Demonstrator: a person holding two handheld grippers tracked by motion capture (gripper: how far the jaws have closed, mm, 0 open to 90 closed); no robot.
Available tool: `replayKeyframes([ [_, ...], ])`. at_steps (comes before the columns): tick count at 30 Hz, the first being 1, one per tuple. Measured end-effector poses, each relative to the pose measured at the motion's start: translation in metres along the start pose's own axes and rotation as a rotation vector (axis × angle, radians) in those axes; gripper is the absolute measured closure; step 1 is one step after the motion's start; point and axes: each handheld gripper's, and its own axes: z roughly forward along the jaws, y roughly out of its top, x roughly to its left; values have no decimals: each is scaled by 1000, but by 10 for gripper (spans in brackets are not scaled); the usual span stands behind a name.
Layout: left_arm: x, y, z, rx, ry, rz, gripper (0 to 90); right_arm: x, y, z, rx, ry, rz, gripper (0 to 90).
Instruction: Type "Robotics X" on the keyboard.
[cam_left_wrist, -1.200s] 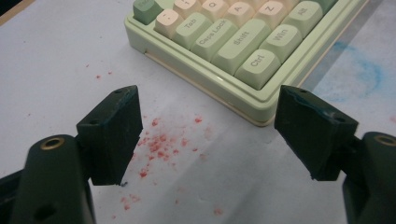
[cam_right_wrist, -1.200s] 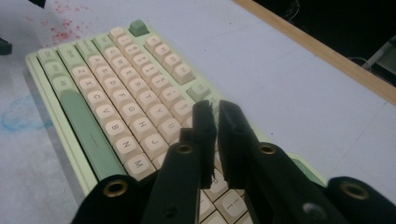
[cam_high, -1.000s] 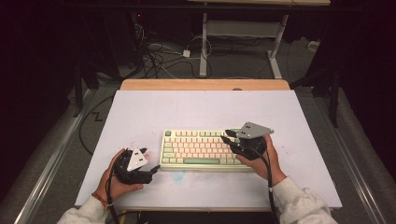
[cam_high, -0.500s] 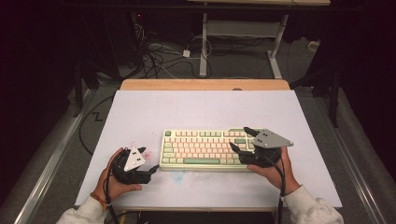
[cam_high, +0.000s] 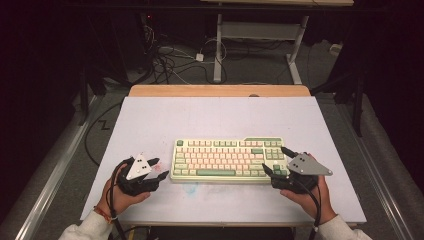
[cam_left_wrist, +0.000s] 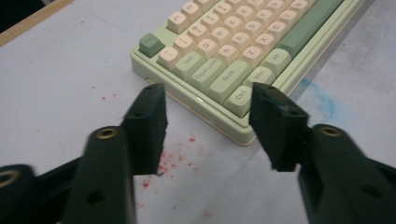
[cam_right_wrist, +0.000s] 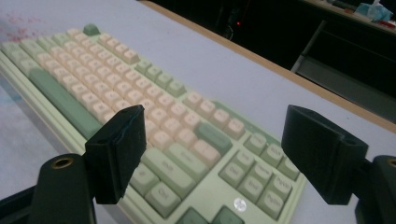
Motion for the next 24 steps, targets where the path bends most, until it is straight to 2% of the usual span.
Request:
replayKeyframes([
  [2, 2, 4, 0, -7, -48, -5, 638, 0, -6, -4, 11, -4, 3, 222],
  [4, 1, 11, 2, -3, -67, 2, 738, 1, -12, -7, 26, -7, 5, 222],
  [6, 0, 21, 5, -11, -97, -1, 811, 3, -17, -9, 43, -7, 4, 222],
  [9, -3, 36, 15, 5, -111, 19, 867, 6, -22, -11, 66, 2, 8, 222],
  [16, -16, 71, 41, 2, -182, 61, 880, 8, -25, -11, 83, 12, 15, 221],
  [19, -24, 82, 55, 25, -196, 99, 879, 9, -26, -9, 89, 20, 2, 221],
  [24, -35, 93, 79, 65, -230, 128, 879, 10, -26, -7, 95, 30, -7, 221],
])
